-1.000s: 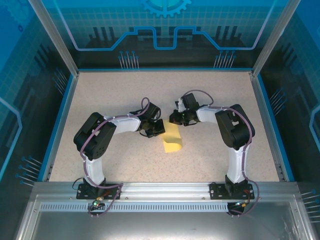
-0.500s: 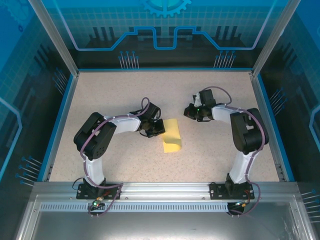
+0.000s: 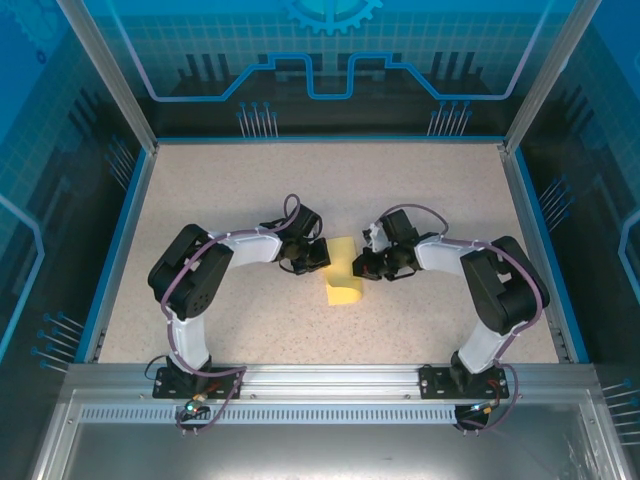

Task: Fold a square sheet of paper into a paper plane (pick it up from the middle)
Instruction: Fold the square sheet of paper in half at the center of the table.

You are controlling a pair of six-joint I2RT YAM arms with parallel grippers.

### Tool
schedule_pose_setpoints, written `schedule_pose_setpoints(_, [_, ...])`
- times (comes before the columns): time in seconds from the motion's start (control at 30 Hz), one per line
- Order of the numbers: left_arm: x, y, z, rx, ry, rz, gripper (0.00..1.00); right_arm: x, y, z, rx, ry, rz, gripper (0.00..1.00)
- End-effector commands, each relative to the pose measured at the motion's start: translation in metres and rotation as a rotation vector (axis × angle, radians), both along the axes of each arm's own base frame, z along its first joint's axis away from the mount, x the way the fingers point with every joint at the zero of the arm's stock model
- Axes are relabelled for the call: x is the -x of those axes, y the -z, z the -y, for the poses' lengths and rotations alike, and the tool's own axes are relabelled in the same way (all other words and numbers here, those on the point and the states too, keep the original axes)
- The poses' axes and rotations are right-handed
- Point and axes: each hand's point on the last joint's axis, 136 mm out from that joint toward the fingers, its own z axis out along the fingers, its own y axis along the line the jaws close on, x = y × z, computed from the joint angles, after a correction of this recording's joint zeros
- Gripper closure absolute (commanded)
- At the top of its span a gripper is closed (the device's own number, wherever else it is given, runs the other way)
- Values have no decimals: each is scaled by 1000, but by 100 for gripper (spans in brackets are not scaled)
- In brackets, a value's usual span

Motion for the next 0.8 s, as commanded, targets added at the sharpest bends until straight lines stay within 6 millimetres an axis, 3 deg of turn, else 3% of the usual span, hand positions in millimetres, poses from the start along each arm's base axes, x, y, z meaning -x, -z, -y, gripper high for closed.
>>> schedule_pose_setpoints(0.0, [64,72,-64,-310,-8,-256,100,15,6,-3,-18,-38,-44,100])
schedule_pose_setpoints(0.57, [64,74,-65,-315,-18,-265,100,45,36,16,78,-65,-142,100])
schedule_pose_setpoints(0.63, [64,75,-66,-316,-17,-266,100,45,36,16,76,-64,-143,100])
schedule_pose_setpoints(0.77, [64,75,-65,-316,-18,-264,100,43,17,12,38,-65,-99,100])
